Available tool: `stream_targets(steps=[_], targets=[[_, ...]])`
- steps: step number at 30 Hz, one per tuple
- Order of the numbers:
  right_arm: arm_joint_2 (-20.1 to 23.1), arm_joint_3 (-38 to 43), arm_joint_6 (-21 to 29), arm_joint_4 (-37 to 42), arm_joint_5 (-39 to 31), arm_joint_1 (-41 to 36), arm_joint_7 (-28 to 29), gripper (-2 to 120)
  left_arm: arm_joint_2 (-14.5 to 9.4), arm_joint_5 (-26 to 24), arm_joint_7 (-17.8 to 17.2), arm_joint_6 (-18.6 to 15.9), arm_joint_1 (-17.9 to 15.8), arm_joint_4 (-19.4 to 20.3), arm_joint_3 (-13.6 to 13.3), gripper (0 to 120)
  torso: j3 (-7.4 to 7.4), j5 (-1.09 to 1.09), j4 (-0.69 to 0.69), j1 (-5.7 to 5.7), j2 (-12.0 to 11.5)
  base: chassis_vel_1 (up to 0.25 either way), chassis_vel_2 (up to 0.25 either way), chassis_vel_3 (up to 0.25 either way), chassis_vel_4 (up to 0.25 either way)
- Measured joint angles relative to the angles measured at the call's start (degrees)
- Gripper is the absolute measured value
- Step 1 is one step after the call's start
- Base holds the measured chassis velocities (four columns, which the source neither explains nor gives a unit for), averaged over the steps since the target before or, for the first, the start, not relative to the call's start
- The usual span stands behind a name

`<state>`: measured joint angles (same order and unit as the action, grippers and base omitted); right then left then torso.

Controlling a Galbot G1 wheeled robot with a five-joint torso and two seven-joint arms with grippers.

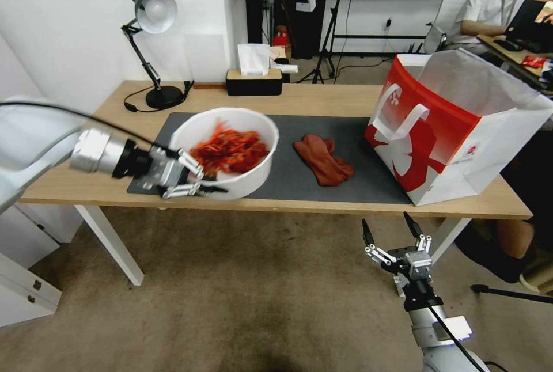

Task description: Sweep shrimp from table into container with towel, then put container into takeout bag.

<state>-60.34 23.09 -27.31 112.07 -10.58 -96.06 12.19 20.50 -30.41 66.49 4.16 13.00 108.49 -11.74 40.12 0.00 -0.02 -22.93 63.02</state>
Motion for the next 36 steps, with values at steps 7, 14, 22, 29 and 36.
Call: stream_targets(steps=[7, 14, 22, 29, 36], targets=[[-0.73, 0.07, 0.23, 0.89, 0.29, 0.02, -0.04, 93, 10.14, -1.27, -0.01, -1.51, -22.47, -8.15, -18.51, 0, 0.0, -0.01, -0.01, 0.0, 0.0, 0.0, 0.0, 0.0, 0.0], [-1.26, 0.07, 0.33, 1.0, 0.63, 0.69, -0.37, 93, 23.25, -2.75, -0.04, -2.05, -38.62, -20.49, -30.16, 0, 0.0, -0.01, 0.02, 0.0, 0.0, 0.0, 0.0, 0.0, 0.0], [-1.51, -0.01, 0.57, 0.83, 0.69, 1.36, -0.46, 93, 34.23, -3.99, 0.06, -1.77, -44.28, -27.18, -34.18, 0, 0.0, 0.02, 0.0, 0.0, 0.0, 0.0, 0.0, 0.0, 0.0], [-1.47, -0.01, 0.58, 0.3, 0.67, 1.62, -0.54, 93, 42.29, -4.9, -0.1, -1.17, -48.58, -34.53, -35.89, 0, -0.01, 0.01, 0.01, 0.01, 0.01, 0.0, 0.0, 0.0, 0.0], [-1.56, -0.01, 0.55, -0.01, 0.66, 1.23, -0.73, 93, 47.47, -5.29, 0.05, -0.08, -51.93, -41.3, -36.55, 0, -0.01, 0.01, 0.03, 0.01, 0.01, 0.0, 0.0, 0.0, 0.0]])
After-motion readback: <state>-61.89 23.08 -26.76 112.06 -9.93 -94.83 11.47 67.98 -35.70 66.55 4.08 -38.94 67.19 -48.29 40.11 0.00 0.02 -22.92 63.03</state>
